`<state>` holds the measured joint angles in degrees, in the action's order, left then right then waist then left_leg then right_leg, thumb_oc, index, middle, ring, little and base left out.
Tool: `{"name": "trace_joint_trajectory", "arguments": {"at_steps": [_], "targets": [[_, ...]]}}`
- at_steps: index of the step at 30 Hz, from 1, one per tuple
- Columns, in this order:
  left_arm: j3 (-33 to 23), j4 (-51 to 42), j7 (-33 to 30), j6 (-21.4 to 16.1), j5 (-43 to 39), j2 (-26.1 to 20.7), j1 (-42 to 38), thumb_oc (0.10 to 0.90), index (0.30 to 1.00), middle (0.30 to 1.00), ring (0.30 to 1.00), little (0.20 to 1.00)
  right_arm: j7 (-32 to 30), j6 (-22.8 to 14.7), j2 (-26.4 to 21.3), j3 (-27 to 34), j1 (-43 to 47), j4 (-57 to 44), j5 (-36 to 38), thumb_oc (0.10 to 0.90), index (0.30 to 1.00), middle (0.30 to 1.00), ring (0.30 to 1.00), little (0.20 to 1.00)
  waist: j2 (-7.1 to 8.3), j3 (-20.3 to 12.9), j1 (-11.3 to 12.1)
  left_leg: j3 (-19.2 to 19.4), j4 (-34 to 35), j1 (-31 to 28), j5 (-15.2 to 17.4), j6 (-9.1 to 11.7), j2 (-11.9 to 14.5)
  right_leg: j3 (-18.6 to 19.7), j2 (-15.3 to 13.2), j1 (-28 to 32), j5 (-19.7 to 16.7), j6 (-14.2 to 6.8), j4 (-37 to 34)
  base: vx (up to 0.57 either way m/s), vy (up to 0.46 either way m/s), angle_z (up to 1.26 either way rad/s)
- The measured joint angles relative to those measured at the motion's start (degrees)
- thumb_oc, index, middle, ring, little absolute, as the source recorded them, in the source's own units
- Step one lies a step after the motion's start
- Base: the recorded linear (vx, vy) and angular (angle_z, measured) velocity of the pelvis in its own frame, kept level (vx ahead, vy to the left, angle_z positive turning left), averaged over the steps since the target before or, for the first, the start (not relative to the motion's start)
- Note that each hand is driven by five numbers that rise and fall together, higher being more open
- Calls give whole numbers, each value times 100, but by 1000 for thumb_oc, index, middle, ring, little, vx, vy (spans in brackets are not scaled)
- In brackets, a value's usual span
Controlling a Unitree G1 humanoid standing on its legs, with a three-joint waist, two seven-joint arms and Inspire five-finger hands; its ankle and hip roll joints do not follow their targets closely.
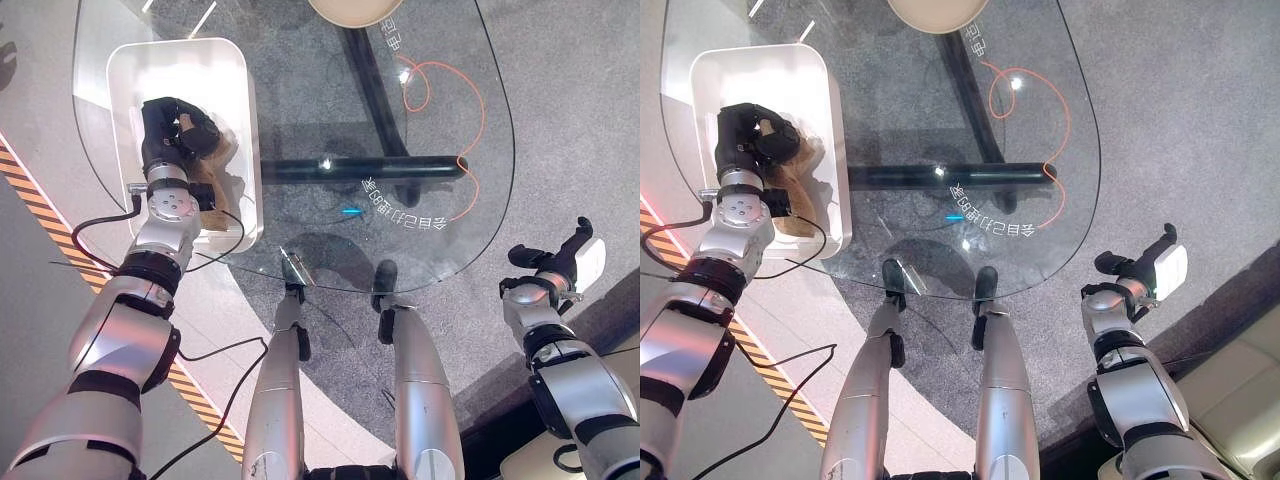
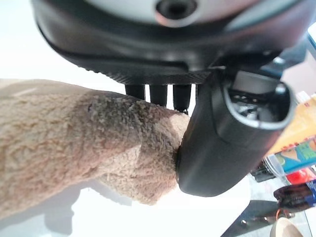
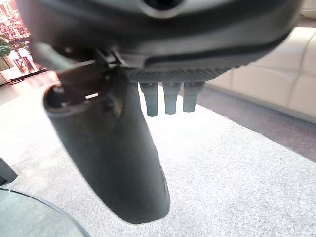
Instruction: Wipe the table with a cloth and put it in the basket.
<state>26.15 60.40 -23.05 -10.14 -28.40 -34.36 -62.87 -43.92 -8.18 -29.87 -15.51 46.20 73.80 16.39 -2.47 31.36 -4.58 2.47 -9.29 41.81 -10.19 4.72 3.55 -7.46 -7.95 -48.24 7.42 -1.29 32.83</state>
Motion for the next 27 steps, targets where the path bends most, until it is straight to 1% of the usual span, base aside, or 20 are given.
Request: {"name": "trace_joint_trajectory", "arguments": {"at_steps": [2, 3, 4, 6, 7, 8, 10, 11, 12, 13, 17, 27], "targets": [[1, 5, 1, 4, 0, 0, -8, 100, 300, 300, 300, 200, 0, 0, -1, -6, 34, 0, 0, 800, 900, 900, 900, 900, 0, 0, -36, -3, -12, 27, 0, 0, 1, 0, 1, -16, -3, -2, -1, 0, 0, 0], [5, 34, 5, 5, -1, 5, -31, 155, 347, 347, 347, 255, 0, 0, -1, -8, 42, 0, 0, 800, 900, 900, 900, 900, 0, 0, -45, -3, -13, 37, 0, 0, 2, 1, 2, -27, -3, -2, -1, 0, 0, 0], [5, 43, 5, 9, -1, 6, -44, 284, 458, 458, 458, 384, 1, 0, 0, -20, 41, 0, 0, 800, 900, 900, 900, 900, 0, 0, -45, -2, -13, 38, 0, 0, 3, 2, 4, -30, -3, -2, -1, 0, 0, 0], [5, 43, 6, 9, -1, 5, -67, 298, 469, 469, 469, 398, 1, 0, 0, -26, 35, 1, 0, 800, 900, 900, 900, 900, 0, 0, -48, -2, -13, 38, 0, 0, 5, 2, 5, -31, -3, -2, -1, 0, 0, 0], [5, 43, 6, 9, -1, 5, -80, 278, 453, 453, 453, 378, 1, 0, 0, -26, 36, 0, 0, 800, 900, 900, 900, 900, 0, 0, -49, -2, -13, 39, 0, 0, 6, 2, 5, -31, -3, -2, 0, 0, 0, 0], [5, 43, 6, 9, -1, 5, -90, 215, 399, 399, 399, 315, 1, 0, 0, -28, 40, -1, -1, 800, 900, 900, 900, 900, 0, 0, -50, -2, -14, 38, 0, 0, 6, 3, 5, -31, -3, -2, 1, 0, 0, 0], [5, 44, 5, 8, -1, 5, -103, 199, 385, 385, 385, 299, 2, 0, 0, -30, 45, -3, -1, 800, 900, 900, 900, 900, 1, 0, -48, -2, -14, 40, 0, 0, 5, 4, 5, -34, -3, -2, 4, 0, 0, 0], [5, 44, 5, 7, -1, 5, -107, 256, 434, 434, 434, 356, 2, 0, 0, -31, 51, -3, -4, 800, 900, 900, 900, 900, 1, 0, -46, -2, -14, 43, 0, 0, 5, 5, 5, -38, -4, -1, 5, 0, 0, 0], [5, 44, 5, 6, -1, 5, -108, 418, 573, 573, 573, 518, 3, -1, 0, -38, 52, -6, -4, 800, 900, 900, 900, 900, 1, -1, -45, -2, -14, 46, 0, 0, 4, 8, 5, -44, -4, 0, 8, 0, 0, 0], [5, 44, 5, 5, -2, 5, -110, 800, 900, 900, 900, 900, 3, -1, 0, -38, 51, -8, -6, 800, 900, 900, 900, 900, 1, -1, -45, -2, -14, 52, 0, 0, 4, 10, 5, -50, -4, 0, 8, 0, 0, 0], [5, 46, 0, -3, -4, 6, -212, 800, 900, 900, 900, 900, 4, -10, 7, -39, 43, -4, -16, 800, 900, 900, 900, 900, 2, -1, -49, -12, -46, 140, 0, 0, 9, 8, 11, -115, -7, 1, 9, 0, 0, 0], [5, 94, -22, -30, -4, 9, -280, 800, 900, 900, 900, 900, 3, -70, 13, -43, 41, -4, -14, 800, 900, 900, 900, 900, 5, -2, -46, -16, -85, 136, 0, 0, 9, 5, 10, -103, -27, 3, 33, 0, 0, 0]]}}
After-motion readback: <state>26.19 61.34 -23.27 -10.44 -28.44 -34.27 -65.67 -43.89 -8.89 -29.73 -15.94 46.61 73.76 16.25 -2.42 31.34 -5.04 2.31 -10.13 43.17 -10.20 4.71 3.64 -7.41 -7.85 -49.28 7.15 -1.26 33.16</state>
